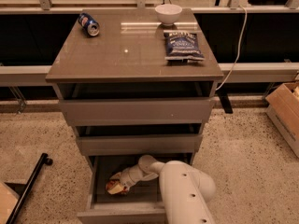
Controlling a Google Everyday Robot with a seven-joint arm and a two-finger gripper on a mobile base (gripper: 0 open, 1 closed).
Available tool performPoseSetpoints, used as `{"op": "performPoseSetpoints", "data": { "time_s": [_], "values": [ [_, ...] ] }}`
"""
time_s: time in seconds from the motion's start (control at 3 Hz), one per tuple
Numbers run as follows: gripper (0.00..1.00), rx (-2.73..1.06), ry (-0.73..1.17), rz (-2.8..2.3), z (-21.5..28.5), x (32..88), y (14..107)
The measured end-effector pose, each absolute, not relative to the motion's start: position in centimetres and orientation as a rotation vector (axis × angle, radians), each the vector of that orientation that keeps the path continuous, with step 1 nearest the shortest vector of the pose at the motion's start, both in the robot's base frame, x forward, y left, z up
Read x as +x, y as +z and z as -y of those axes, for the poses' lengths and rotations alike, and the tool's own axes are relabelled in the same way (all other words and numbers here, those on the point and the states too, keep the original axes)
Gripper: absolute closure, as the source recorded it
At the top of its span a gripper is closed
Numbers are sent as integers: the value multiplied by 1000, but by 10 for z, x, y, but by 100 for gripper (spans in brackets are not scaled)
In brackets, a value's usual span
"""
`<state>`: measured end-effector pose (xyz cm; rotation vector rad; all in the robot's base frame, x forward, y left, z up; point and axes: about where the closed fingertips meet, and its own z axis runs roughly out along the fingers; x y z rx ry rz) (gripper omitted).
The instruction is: Pick coke can from bottom drawer and place on counter
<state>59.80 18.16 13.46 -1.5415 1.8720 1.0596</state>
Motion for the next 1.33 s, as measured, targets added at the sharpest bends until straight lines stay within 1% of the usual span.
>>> {"op": "performPoseSetpoints", "data": {
  "time_s": [0.33,0.67,1.0,1.33],
  "values": [
    [100,-1542,1060,-1872,-182,598,135],
    [81,-1542,1060,-1872,-182,598,135],
    [58,-1542,1060,-1872,-182,598,135],
    [19,-1542,1060,-1872,-182,598,135]
  ]
}}
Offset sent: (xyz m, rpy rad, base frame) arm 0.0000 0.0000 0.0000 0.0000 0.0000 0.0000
